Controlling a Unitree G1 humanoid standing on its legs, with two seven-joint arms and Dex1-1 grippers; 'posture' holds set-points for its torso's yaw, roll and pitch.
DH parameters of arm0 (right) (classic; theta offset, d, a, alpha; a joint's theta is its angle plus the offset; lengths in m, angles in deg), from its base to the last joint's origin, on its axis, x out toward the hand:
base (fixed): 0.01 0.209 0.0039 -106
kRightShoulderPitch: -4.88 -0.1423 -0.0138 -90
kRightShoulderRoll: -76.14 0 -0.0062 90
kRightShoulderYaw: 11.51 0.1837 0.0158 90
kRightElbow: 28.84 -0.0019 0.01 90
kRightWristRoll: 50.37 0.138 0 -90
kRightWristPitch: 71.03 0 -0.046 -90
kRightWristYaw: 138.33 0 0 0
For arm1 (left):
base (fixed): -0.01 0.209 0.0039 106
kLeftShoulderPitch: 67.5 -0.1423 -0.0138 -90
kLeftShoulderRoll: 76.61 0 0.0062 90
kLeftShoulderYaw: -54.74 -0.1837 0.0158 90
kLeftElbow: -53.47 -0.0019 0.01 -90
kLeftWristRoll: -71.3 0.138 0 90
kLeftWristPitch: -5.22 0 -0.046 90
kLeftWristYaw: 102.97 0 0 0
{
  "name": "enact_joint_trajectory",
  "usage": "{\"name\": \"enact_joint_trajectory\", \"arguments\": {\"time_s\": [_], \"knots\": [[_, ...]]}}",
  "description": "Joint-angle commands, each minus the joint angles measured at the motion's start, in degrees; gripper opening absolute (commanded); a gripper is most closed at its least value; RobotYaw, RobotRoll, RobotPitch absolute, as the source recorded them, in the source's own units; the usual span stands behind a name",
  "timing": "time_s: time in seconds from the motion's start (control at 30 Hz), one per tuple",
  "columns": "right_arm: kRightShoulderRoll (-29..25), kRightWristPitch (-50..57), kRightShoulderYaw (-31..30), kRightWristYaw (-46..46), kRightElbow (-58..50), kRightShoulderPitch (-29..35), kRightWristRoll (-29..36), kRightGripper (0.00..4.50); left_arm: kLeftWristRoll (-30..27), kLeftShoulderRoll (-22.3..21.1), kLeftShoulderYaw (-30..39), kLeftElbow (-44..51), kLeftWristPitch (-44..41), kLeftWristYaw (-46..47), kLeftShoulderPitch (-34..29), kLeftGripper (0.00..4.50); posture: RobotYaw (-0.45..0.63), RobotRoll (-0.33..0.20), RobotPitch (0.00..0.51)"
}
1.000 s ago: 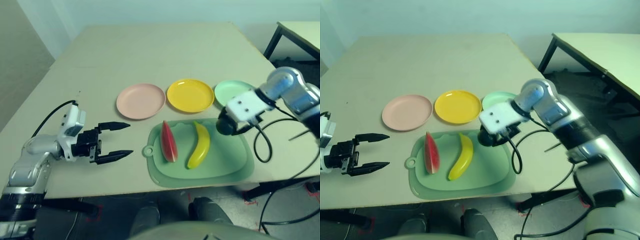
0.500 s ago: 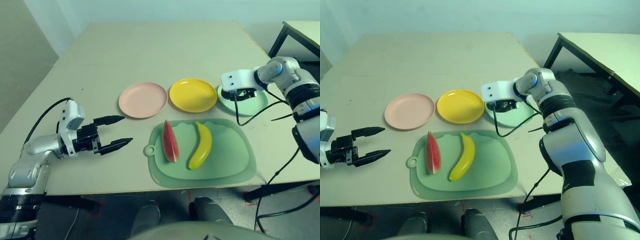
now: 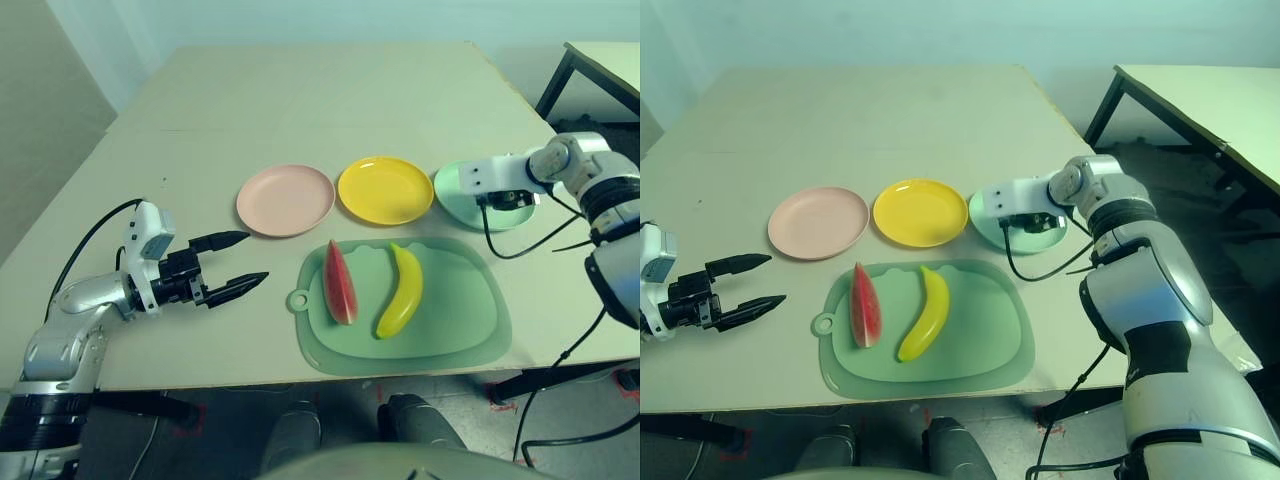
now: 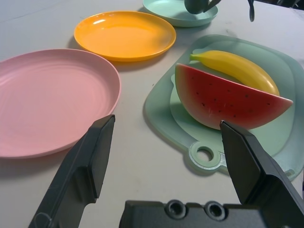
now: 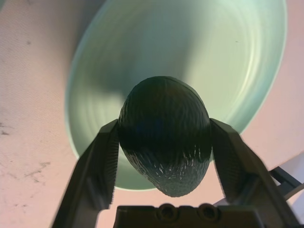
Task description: Place the fruits into color-matched plates.
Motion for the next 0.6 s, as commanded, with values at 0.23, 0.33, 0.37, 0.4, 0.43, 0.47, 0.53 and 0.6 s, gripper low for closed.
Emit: {"name": "enact_joint_trajectory", "arguments": {"time_s": [0.23, 0.33, 0.37, 0.4, 0.43, 0.47, 0.53, 0.6], "knots": [[-0.21, -0.01, 1.99, -0.28, 0.13, 0.33, -0.21, 4.48, 1.1, -0.2, -0.19, 0.6, -0.02, -0.88, 0.06, 4.5, 0.0, 0.0, 0.047], [-0.84, -1.64, 2.43, 1.33, -0.43, -0.28, 0.24, 4.48, 1.17, -0.18, -0.38, 0.36, 0.42, -1.5, 0.41, 4.5, -0.01, 0.0, 0.049], [-1.1, -2.83, 2.69, 2.54, -0.87, -0.67, 0.63, 4.48, 1.18, -0.15, -0.47, 0.21, 0.79, -1.99, 0.6, 4.5, -0.01, 0.0, 0.051], [-1.32, -4.73, 3.14, 4.1, -1.43, -1.02, 1.3, 4.48, 1.15, -0.08, -0.54, 0.03, 1.11, -2.48, 0.79, 4.5, -0.01, 0.0, 0.052], [-1.44, -6.68, 4.02, 6.45, -2.19, -1.48, 2.57, 4.48, 1.39, 0.08, -0.62, -0.39, 1.87, -2.92, 0.99, 4.5, -0.01, 0.0, 0.053], [-1.68, -9.28, 4.64, 9.0, -3.24, -2.04, 3.62, 4.48, 1.34, 0.09, -0.77, -0.88, 2.69, -4.15, 1.05, 4.5, -0.01, 0.0, 0.056], [-2.15, -13.64, 5.51, 13.08, -5.27, -2.85, 5.15, 4.48, 0.83, 0.13, -0.77, -1.55, 3.69, -6.23, 1.0, 4.5, -0.02, 0.0, 0.06], [-2.65, -18.04, 6.07, 17.95, -8.22, -3.18, 7.31, 4.48, -0.1, 0.17, -0.45, -1.85, 3.44, -7.58, 1.02, 4.5, -0.03, 0.0, 0.061]]}}
